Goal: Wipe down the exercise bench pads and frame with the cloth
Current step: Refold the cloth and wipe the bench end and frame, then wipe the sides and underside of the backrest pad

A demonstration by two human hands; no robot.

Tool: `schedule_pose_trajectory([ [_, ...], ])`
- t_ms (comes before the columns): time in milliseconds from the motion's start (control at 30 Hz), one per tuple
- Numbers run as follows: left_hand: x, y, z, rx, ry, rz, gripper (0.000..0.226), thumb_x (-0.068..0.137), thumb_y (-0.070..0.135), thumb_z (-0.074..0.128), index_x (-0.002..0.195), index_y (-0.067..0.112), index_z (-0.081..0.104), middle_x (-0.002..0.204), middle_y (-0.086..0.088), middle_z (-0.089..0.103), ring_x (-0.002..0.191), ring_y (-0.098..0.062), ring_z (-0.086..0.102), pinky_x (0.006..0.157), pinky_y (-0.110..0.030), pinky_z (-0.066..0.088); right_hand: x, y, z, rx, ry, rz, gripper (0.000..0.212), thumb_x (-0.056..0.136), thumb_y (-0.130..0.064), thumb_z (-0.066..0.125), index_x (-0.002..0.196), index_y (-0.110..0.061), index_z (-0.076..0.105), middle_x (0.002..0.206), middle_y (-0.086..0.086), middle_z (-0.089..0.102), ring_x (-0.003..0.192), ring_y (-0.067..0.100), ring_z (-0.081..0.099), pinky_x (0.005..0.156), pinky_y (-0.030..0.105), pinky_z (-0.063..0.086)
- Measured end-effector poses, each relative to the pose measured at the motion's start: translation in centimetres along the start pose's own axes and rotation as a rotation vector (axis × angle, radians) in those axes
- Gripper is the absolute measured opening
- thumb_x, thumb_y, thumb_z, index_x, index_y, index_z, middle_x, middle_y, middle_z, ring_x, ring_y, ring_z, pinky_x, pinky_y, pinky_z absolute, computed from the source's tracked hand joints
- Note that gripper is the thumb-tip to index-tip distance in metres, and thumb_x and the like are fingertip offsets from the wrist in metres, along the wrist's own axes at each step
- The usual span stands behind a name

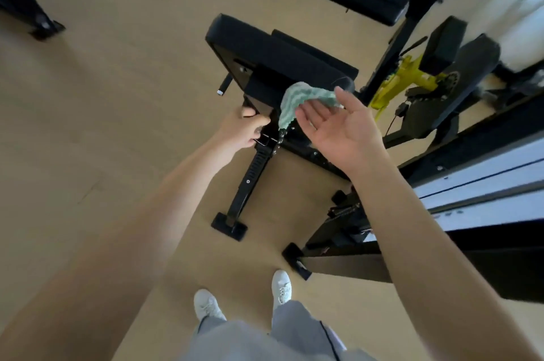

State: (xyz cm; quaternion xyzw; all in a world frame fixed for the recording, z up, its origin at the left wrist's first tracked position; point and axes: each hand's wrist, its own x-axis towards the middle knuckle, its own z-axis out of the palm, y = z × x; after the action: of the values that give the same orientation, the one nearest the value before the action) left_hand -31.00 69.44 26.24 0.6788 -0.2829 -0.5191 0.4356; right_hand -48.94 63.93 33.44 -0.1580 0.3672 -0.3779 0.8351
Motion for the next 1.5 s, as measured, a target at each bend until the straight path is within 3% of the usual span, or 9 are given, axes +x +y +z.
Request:
schedule_pose_trajectory([
  [267,-7.2,-4.2,-1.7,-0.572,-0.339,-0.210,0.075,0.100,0.070,0.033,0.140,0.014,0.062,0.139,-0.013,0.067,0.128,-0.029,0.064,0.112,-0.047,0.047,-5.2,5.2,0.9,-0.544,-0.267,0.045,0.040,0.102,-0.015,0.052,0.140,-0.004,0.053,0.140,0.019,0.061,0.127,0.034,0.062,0.108,0.045,0.051],
  [367,-9.2,-4.6,-2.6,-0.811,-0.317,-0.244,0.062,0.103,0.059,0.042,0.132,0.011,0.069,0.133,-0.016,0.069,0.117,-0.032,0.069,0.108,-0.049,0.051,-5.0,7.9,0.7,-0.763,-0.160,-0.032,0.032,0.098,-0.006,0.062,0.129,-0.002,0.060,0.127,0.020,0.069,0.114,0.035,0.069,0.098,0.045,0.057],
  [600,-6.1,-0.9,-6.9,-0.710,0.080,-0.176,0.022,0.106,0.018,0.058,0.119,0.005,0.068,0.113,-0.013,0.079,0.103,-0.031,0.078,0.084,-0.045,0.062,-0.4,9.0,1.3,-0.891,0.070,-0.215,0.019,0.094,-0.004,0.069,0.111,-0.010,0.072,0.106,0.008,0.077,0.097,0.026,0.076,0.086,0.042,0.063],
  [800,0.9,6.0,-10.1,-0.589,0.277,-0.207,0.021,0.104,0.015,0.052,0.107,0.002,0.068,0.091,-0.015,0.079,0.074,-0.028,0.079,0.063,-0.038,0.063,7.1,7.8,5.9,-0.451,0.297,-0.099,0.012,0.089,-0.004,0.075,0.101,-0.006,0.073,0.100,0.012,0.077,0.093,0.028,0.076,0.084,0.044,0.063],
  [900,4.2,7.8,-10.0,-0.602,0.287,-0.255,0.037,0.110,0.019,0.040,0.131,-0.002,0.061,0.122,-0.025,0.072,0.095,-0.036,0.074,0.070,-0.048,0.060,9.7,6.7,7.9,-0.019,0.322,0.108,0.031,0.095,-0.001,0.066,0.126,0.002,0.064,0.121,0.018,0.071,0.103,0.030,0.072,0.068,0.038,0.061],
  [1000,6.4,8.5,-9.2,-0.656,0.338,-0.276,0.036,0.112,0.023,0.032,0.113,-0.004,0.055,0.106,-0.024,0.065,0.093,-0.035,0.063,0.085,-0.050,0.049,9.3,5.5,8.6,0.104,0.281,0.178,0.033,0.101,-0.001,0.054,0.133,0.005,0.057,0.105,0.012,0.069,0.094,0.019,0.068,0.057,0.025,0.058],
  [1200,3.9,10.9,-4.4,-0.891,0.152,-0.169,0.031,0.110,0.015,0.035,0.108,-0.003,0.059,0.101,-0.023,0.066,0.094,-0.036,0.062,0.104,-0.052,0.042,7.2,3.3,5.9,0.402,0.274,0.181,0.014,0.102,0.002,0.052,0.091,0.003,0.060,0.090,0.015,0.066,0.128,0.028,0.061,0.095,0.033,0.052],
  [1300,1.2,11.2,-1.5,-0.943,0.087,-0.187,0.041,0.114,0.024,0.031,0.119,-0.007,0.057,0.122,-0.029,0.065,0.116,-0.043,0.061,0.115,-0.057,0.039,6.0,2.3,3.0,0.433,0.306,0.146,0.008,0.101,0.000,0.055,0.098,0.004,0.062,0.099,0.016,0.070,0.118,0.027,0.067,0.094,0.036,0.056],
  [1500,-1.5,10.1,2.8,-1.009,-0.114,-0.256,0.061,0.114,0.041,0.030,0.156,-0.002,0.030,0.150,-0.034,0.045,0.142,-0.049,0.044,0.123,-0.061,0.029,3.3,0.0,-1.9,0.415,0.365,0.031,0.021,0.103,-0.009,0.055,0.121,0.001,0.059,0.098,0.016,0.071,0.059,0.020,0.076,0.048,0.025,0.058],
])
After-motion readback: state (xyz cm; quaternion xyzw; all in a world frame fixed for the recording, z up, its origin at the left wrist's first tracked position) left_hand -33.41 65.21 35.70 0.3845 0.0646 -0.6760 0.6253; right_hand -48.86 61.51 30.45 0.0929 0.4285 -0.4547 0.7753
